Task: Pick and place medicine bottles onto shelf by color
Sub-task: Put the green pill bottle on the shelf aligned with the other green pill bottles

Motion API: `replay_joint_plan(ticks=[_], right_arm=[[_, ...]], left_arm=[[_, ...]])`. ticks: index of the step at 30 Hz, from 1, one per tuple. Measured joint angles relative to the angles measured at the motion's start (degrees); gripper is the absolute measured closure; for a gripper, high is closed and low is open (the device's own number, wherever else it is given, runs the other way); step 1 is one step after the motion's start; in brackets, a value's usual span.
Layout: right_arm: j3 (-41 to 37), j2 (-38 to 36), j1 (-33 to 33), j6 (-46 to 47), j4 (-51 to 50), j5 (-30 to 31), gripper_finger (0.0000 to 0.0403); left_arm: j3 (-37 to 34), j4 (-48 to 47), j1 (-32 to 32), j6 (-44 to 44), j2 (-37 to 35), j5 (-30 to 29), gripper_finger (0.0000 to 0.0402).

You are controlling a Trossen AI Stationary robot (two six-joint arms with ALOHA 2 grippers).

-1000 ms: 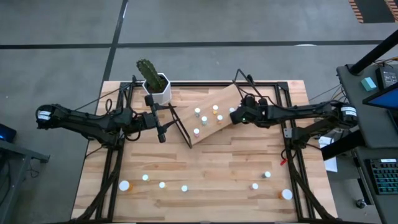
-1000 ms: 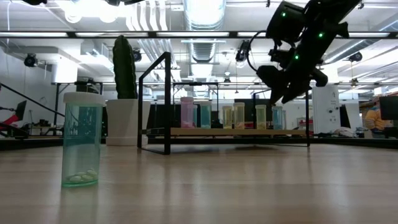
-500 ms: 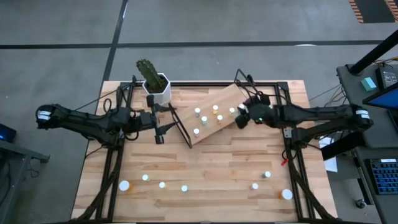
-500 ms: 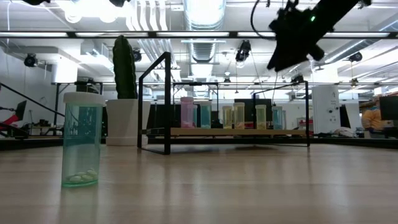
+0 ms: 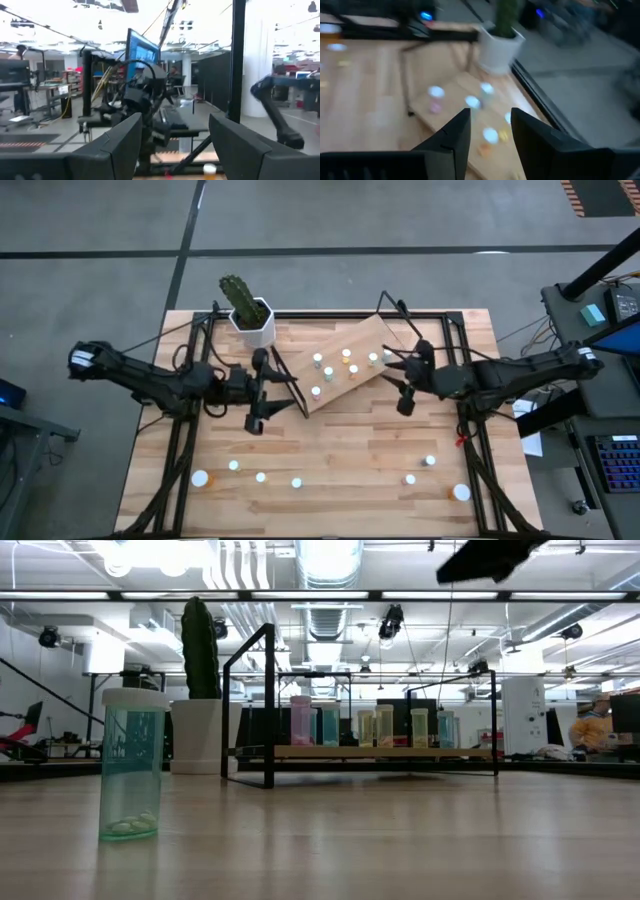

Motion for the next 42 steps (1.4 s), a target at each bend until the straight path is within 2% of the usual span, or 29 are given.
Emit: replay_joint_plan(ticks=[2,5,8,13,17,21,25,28,31,34,42], right_arm=[[0.0,-0.92,0.35,-5.0,2.79,-4.65,0.0273],[-0.04,-2.41,0.37,-11.91,6.75,-15.31,0.0273],[-0.04,-3.7,0.4,-16.15,8.62,-21.66,0.0277],[-0.49,-5.21,0.38,-17.89,7.97,-21.92,0.0288],[-1.74,-5.23,0.4,-18.0,7.35,-22.0,0.0293],[-1.88,-5.19,0.4,-19.66,7.34,-22.0,0.0294],[-1.91,-6.09,0.4,-19.61,5.54,-22.03,0.0295],[-2.34,-6.65,0.4,-18.47,4.55,-22.03,0.0299],[-2.89,-7.14,0.4,-17.53,4.6,-22.03,0.0302],[-3.31,-7.5,0.4,-17.65,4.72,-22.03,0.0303],[-4.08,-7.48,0.4,-15.89,5.05,-22.04,0.0303]], left_arm=[[3.75,-3.97,-0.46,-0.39,1.59,-0.09,0.0187],[10.08,-13.74,-0.79,-5.33,4.6,-0.11,0.0187],[17.36,-30.23,-1.73,-15.41,7.66,-0.14,0.0187],[31.48,-61.44,-6.11,-35.98,15.73,1.1,0.0187],[42.98,-76.66,-12.31,-51.89,24.19,4.28,0.0187],[51.48,-86.23,-17.77,-57.79,34.13,3.6,0.0187],[55.03,-96.33,-19.69,-57.52,42.13,0.23,0.0187],[54.16,-99.8,-20.18,-55.25,47.36,-0.2,0.0187],[53.7,-96.24,-20.33,-51.49,51.04,-0.25,0.0187],[53.74,-94.4,-20.4,-48.03,51.71,-1.93,0.0187],[48.82,-88.7,-21.08,-46.05,51.03,-2.61,0.0187]])
